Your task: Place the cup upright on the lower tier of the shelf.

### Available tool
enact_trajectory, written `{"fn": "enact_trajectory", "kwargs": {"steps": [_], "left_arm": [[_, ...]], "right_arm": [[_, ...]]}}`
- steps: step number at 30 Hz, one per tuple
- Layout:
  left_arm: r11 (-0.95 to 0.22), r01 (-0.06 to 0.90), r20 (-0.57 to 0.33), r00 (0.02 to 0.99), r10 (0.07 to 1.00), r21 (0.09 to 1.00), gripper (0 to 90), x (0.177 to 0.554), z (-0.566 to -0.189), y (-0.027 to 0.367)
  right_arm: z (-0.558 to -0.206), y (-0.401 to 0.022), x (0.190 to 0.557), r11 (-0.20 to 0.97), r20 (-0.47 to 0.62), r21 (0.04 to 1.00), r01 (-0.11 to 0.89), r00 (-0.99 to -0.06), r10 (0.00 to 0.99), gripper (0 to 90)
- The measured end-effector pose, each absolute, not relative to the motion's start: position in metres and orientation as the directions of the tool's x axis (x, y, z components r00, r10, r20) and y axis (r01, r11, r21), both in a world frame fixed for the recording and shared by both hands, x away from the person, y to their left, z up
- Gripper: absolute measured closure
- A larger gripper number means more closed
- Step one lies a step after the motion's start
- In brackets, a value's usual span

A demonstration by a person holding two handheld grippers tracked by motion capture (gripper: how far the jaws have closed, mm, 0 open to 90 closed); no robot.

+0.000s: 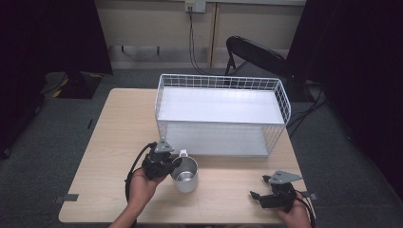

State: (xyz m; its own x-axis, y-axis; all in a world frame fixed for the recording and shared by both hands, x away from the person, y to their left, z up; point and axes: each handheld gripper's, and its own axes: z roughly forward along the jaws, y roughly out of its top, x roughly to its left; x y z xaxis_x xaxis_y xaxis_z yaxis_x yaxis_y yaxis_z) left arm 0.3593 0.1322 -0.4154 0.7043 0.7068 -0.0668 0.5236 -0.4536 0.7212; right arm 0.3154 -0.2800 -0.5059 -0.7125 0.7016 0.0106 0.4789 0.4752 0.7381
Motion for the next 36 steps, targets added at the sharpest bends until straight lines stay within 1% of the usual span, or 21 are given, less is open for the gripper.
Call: {"fn": "enact_trajectory", "kwargs": {"steps": [2, 3, 5, 9, 13, 16, 19, 20, 27, 28, 31, 36], "left_arm": [[-0.443, 0.528, -0.076, 0.700, 0.710, 0.725, 82.0, 0.360, -0.415, 0.131], [-0.450, 0.522, -0.065, 0.702, 0.709, 0.725, 82.0, 0.361, -0.414, 0.130], [-0.443, 0.523, -0.072, 0.702, 0.709, 0.728, 82.0, 0.362, -0.413, 0.129], [-0.444, 0.515, -0.058, 0.697, 0.715, 0.733, 82.0, 0.366, -0.410, 0.124], [-0.429, 0.520, -0.069, 0.692, 0.719, 0.739, 82.0, 0.367, -0.410, 0.121], [-0.436, 0.510, -0.050, 0.691, 0.722, 0.742, 82.0, 0.368, -0.409, 0.120], [-0.422, 0.513, -0.059, 0.684, 0.727, 0.747, 82.0, 0.369, -0.408, 0.119], [-0.425, 0.508, -0.045, 0.680, 0.732, 0.749, 82.0, 0.370, -0.407, 0.118], [-0.420, 0.495, -0.024, 0.668, 0.743, 0.761, 82.0, 0.373, -0.406, 0.114], [-0.405, 0.498, -0.034, 0.662, 0.749, 0.767, 82.0, 0.374, -0.405, 0.113], [-0.420, 0.480, -0.007, 0.664, 0.747, 0.770, 82.0, 0.376, -0.402, 0.108], [-0.414, 0.470, 0.005, 0.657, 0.754, 0.779, 82.0, 0.378, -0.401, 0.103]], "right_arm": [[-0.506, -0.280, 0.315, 0.475, 0.011, 0.738, 0.479, -0.713, 0.701, 16.8], [-0.506, -0.280, 0.315, 0.475, 0.010, 0.738, 0.479, -0.713, 0.701, 16.9], [-0.506, -0.280, 0.315, 0.475, 0.011, 0.738, 0.479, -0.713, 0.701, 16.8], [-0.506, -0.280, 0.315, 0.475, 0.010, 0.738, 0.478, -0.713, 0.701, 16.8], [-0.506, -0.280, 0.315, 0.475, 0.010, 0.738, 0.479, -0.713, 0.701, 16.9], [-0.506, -0.280, 0.315, 0.476, 0.010, 0.738, 0.479, -0.713, 0.701, 16.8], [-0.506, -0.280, 0.315, 0.476, 0.011, 0.738, 0.479, -0.713, 0.701, 16.9], [-0.506, -0.280, 0.315, 0.476, 0.010, 0.738, 0.478, -0.713, 0.701, 16.8], [-0.506, -0.280, 0.315, 0.476, 0.010, 0.738, 0.478, -0.713, 0.701, 16.8], [-0.506, -0.280, 0.315, 0.476, 0.010, 0.738, 0.478, -0.713, 0.701, 16.9], [-0.506, -0.280, 0.315, 0.476, 0.010, 0.738, 0.478, -0.713, 0.701, 16.9], [-0.506, -0.280, 0.315, 0.476, 0.010, 0.738, 0.478, -0.714, 0.700, 16.9]]}}
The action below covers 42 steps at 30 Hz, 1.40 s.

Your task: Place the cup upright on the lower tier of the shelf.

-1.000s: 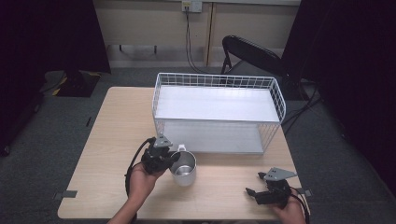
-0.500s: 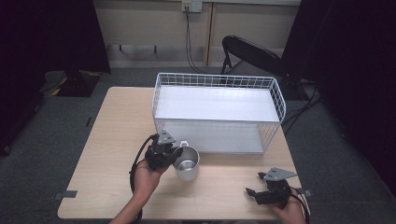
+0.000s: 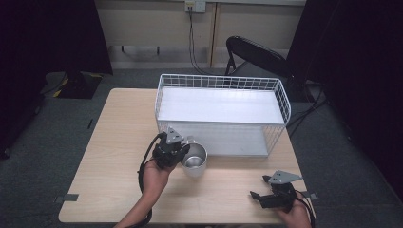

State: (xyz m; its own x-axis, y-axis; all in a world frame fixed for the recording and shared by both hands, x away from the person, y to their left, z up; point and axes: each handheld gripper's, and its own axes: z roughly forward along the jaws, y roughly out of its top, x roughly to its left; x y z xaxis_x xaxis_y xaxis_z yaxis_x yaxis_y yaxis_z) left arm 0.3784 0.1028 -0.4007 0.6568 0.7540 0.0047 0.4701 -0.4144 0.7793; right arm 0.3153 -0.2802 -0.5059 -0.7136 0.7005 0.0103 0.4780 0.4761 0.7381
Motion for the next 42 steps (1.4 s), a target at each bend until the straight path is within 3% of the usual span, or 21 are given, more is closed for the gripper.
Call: {"fn": "enact_trajectory", "kwargs": {"steps": [42], "left_arm": [[-0.369, 0.464, 0.069, 0.545, 0.836, 0.805, 82.0, 0.399, -0.413, 0.087]], "right_arm": [[-0.506, -0.280, 0.315, 0.477, 0.011, 0.738, 0.477, -0.715, 0.699, 16.8]]}}
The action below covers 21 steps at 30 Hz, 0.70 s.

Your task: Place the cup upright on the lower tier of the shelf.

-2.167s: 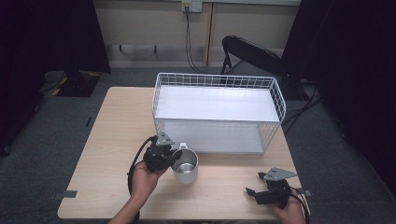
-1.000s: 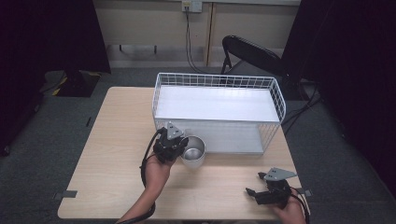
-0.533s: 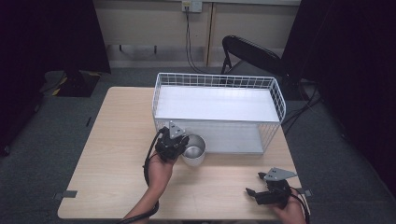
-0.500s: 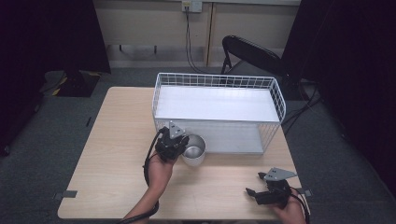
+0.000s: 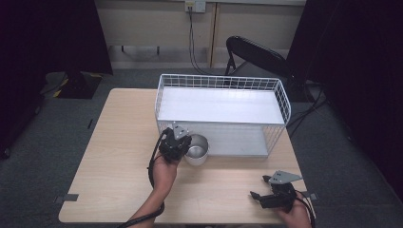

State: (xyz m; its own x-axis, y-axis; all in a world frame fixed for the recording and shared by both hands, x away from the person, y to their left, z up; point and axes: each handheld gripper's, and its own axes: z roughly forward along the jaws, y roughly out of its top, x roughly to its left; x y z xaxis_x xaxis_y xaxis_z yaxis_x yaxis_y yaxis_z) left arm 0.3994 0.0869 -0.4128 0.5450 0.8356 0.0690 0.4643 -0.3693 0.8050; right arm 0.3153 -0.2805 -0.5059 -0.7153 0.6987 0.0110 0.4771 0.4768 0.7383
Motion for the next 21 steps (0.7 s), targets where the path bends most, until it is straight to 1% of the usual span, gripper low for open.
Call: {"fn": "enact_trajectory", "kwargs": {"steps": [7, 10, 14, 21], "left_arm": [[-0.354, 0.464, 0.064, 0.532, 0.844, 0.812, 82.0, 0.4019, -0.4118, 0.0873], [-0.364, 0.461, 0.084, 0.523, 0.848, 0.809, 82.0, 0.4033, -0.4114, 0.0873], [-0.367, 0.464, 0.088, 0.520, 0.850, 0.806, 82.0, 0.4045, -0.4123, 0.0874], [-0.351, 0.470, 0.076, 0.509, 0.857, 0.810, 81.8, 0.4074, -0.4147, 0.0855]], "right_arm": [[-0.5059, -0.2805, 0.3153, 0.477, 0.011, 0.738, 0.477, -0.716, 0.698, 16.8], [-0.5059, -0.2805, 0.3153, 0.477, 0.011, 0.738, 0.477, -0.716, 0.698, 16.8], [-0.5059, -0.2805, 0.3153, 0.478, 0.011, 0.738, 0.476, -0.716, 0.698, 16.9], [-0.5059, -0.2805, 0.3153, 0.477, 0.011, 0.738, 0.477, -0.716, 0.698, 16.9]]}}
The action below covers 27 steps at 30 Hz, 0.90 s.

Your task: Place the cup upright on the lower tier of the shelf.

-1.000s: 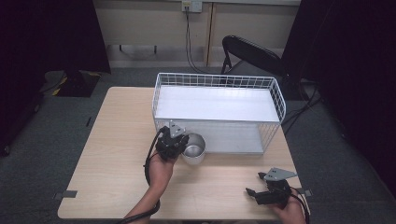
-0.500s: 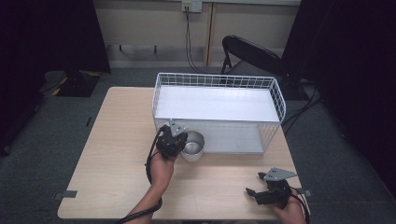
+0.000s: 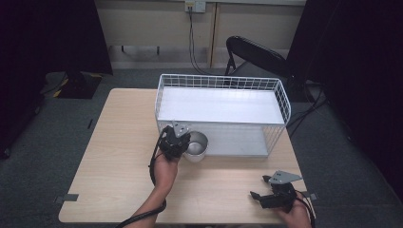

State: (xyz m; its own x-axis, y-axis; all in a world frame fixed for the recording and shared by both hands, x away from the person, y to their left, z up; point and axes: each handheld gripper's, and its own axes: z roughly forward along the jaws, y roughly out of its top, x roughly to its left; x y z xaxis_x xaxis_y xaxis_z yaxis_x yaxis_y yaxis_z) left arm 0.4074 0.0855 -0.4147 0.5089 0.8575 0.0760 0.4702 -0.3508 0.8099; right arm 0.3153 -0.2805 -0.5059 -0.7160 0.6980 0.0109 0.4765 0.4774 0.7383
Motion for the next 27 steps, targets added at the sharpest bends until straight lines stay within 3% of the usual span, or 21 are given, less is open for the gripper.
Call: {"fn": "enact_trajectory", "kwargs": {"steps": [27], "left_arm": [[-0.326, 0.455, 0.078, 0.483, 0.872, 0.829, 83.4, 0.4094, -0.4114, 0.0856]], "right_arm": [[-0.5059, -0.2807, 0.3154, 0.478, 0.011, 0.738, 0.476, -0.718, 0.696, 16.9]]}}
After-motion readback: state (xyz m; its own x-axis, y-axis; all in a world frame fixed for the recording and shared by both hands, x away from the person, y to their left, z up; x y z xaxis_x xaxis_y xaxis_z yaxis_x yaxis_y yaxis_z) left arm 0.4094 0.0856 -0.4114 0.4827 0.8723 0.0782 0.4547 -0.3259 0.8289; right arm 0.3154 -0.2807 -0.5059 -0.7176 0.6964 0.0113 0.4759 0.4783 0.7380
